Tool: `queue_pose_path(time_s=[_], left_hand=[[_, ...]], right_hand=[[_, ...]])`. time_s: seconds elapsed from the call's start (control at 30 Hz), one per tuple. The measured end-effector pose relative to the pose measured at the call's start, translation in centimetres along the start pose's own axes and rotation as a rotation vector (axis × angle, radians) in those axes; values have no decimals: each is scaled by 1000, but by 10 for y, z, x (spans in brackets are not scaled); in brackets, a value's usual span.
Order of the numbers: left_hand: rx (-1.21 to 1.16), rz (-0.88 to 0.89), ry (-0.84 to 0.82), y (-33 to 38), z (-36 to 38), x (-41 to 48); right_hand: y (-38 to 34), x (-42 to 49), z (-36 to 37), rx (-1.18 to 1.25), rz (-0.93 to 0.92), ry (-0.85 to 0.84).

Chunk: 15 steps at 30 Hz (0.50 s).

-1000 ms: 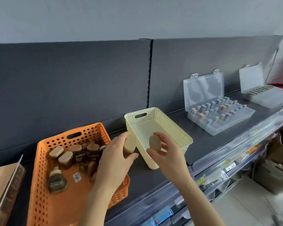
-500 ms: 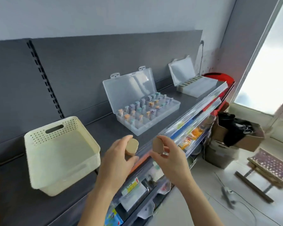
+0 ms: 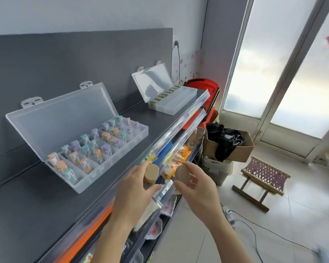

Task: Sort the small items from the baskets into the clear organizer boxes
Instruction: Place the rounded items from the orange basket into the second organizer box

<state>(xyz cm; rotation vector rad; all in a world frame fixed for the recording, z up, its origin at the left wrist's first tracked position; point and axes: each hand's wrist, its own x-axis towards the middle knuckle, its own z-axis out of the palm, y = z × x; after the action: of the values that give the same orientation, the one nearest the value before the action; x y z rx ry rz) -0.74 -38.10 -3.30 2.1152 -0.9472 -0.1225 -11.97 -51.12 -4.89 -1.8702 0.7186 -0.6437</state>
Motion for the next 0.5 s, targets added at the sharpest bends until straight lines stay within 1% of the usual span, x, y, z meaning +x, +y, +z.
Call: queue_pose_path(time_s=[0.23, 0.5], left_hand=[[-67, 64, -28, 11, 47, 105], [-103, 77, 52, 12, 74, 229]], right_hand=[[22, 94, -27, -59, 19, 87], [30, 217, -43, -126, 24, 100]])
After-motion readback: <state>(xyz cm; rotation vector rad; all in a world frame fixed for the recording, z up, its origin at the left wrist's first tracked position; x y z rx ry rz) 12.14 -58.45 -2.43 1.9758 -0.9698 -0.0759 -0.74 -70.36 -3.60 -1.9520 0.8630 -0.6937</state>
